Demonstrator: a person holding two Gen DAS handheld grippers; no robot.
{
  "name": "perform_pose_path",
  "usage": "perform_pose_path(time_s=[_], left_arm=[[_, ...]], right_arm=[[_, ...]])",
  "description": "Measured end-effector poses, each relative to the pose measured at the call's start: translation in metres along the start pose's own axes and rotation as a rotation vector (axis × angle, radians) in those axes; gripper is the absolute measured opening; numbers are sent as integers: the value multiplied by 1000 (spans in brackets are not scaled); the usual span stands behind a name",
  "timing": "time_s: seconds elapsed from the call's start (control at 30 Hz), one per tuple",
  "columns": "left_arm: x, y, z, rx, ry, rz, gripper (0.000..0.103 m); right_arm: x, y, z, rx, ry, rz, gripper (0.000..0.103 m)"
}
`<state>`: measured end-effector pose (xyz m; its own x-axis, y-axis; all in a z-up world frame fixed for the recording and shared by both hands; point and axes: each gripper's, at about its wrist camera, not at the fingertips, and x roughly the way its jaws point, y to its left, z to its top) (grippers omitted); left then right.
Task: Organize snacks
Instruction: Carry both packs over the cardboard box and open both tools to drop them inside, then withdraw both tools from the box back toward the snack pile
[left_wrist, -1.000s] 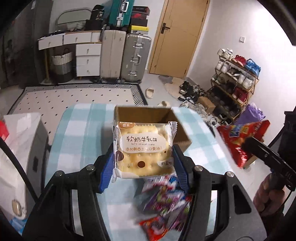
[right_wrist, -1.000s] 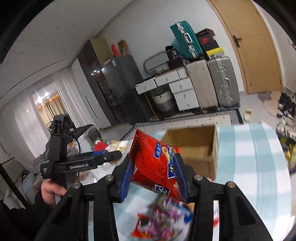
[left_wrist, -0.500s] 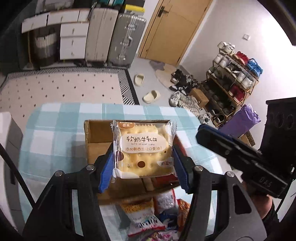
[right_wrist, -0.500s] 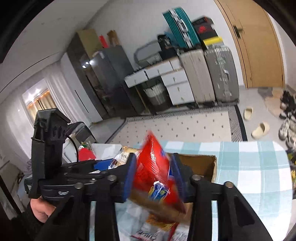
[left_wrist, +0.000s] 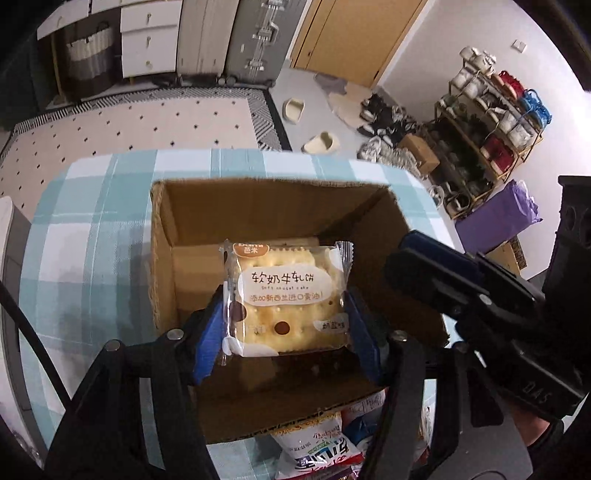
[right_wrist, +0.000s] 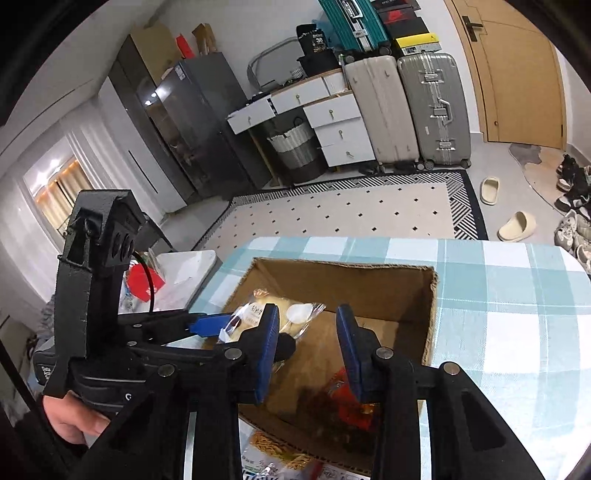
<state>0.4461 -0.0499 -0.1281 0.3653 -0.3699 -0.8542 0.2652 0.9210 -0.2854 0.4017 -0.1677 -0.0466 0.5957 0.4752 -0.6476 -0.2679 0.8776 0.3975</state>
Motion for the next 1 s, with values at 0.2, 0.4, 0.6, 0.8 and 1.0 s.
perform_pose_path(time_s=[0.2, 0.4, 0.6, 0.8, 1.0], left_arm=[[8, 2, -3, -8, 30, 34, 69], [-40, -7, -29, -25, -31, 46, 75], [-96, -26, -67, 26, -118, 71, 79], [-144, -49, -115, 64, -206, 114, 79], [-186, -69, -157, 90, -346, 189, 81]], right_arm=[[-11, -14, -9, 34, 2, -31, 38], [-50, -15, -22, 35, -36, -53, 50], [-109, 0, -47, -12, -105, -57, 65], [-161, 24, -83, -82, -182, -54, 83], [-199, 45, -124, -129, -252, -68, 90]])
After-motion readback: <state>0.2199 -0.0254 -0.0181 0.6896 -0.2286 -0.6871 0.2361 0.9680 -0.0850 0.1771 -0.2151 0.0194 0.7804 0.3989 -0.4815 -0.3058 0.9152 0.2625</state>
